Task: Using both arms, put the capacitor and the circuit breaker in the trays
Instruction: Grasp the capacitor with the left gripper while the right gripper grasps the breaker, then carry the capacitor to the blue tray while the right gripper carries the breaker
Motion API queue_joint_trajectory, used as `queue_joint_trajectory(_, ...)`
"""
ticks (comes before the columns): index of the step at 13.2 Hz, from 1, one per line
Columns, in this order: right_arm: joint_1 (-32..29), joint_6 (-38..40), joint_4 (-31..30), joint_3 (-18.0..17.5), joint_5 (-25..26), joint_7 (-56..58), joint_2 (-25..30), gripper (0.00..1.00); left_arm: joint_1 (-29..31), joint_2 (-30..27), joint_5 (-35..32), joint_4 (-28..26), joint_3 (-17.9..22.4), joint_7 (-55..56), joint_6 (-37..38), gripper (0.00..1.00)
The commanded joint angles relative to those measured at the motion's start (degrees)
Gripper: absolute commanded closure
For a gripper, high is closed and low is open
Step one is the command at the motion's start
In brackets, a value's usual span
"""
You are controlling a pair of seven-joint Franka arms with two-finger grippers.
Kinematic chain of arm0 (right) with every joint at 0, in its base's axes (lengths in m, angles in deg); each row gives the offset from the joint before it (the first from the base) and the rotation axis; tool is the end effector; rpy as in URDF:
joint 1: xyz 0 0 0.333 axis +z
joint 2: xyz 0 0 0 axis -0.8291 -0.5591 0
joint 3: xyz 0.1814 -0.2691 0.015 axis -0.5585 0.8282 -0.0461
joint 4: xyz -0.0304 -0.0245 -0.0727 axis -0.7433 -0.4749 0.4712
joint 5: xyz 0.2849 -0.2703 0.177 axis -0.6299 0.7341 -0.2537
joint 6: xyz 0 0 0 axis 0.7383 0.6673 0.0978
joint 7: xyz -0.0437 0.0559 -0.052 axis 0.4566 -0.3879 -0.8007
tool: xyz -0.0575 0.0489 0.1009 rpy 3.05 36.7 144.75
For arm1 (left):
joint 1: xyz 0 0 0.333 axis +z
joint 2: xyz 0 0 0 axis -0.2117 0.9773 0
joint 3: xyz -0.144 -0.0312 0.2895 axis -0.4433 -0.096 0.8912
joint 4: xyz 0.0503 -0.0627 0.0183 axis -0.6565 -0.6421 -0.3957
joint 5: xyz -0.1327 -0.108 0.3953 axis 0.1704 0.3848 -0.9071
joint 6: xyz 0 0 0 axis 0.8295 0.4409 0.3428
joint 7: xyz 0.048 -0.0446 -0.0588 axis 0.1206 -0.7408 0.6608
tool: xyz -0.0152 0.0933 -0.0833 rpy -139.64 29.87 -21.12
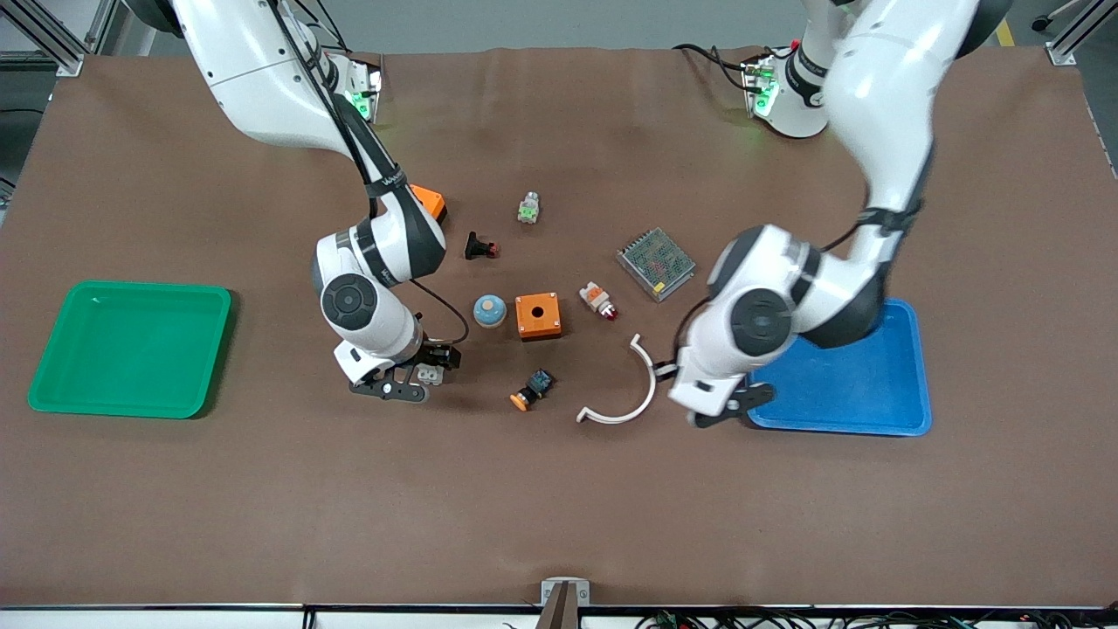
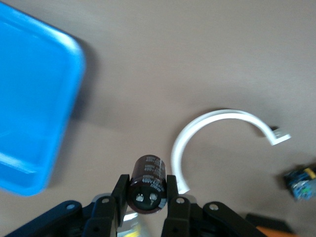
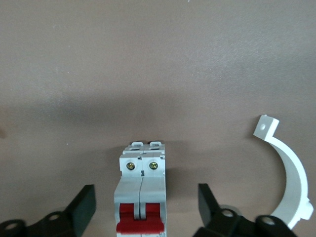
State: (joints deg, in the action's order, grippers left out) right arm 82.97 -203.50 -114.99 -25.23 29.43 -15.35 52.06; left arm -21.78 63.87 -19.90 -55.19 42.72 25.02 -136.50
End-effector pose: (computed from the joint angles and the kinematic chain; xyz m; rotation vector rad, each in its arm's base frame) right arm 0.6290 0.2854 0.1725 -3.1094 0.2237 0.0583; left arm 0.6839 -0.3016 0.3184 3.0619 0.5386 -0.2639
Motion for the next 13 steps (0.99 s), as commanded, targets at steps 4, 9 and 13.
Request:
queue_joint_trajectory(4, 1.34, -0.71, -0.16, 0.60, -0.55, -0.88, -1.18, 0.53, 20.61, -8.24, -1.36, -12.38, -7.46, -15.84, 3.27, 0.73)
queue_joint_trajectory(9, -2.77, 6.47, 1.67, 1.04, -0.46, 0.00, 2.32, 1.00, 27.75, -9.65, -8.30, -23.02, -7.72, -21.58, -8.49, 0.73)
queue_joint_trajectory(13, -13.23, 16.59, 3.18, 1.04, -0.28, 6.73, 10.06, 1.00, 29.07, -8.78, -12.43, -27.86, -7.64, -21.58, -16.15, 0.73)
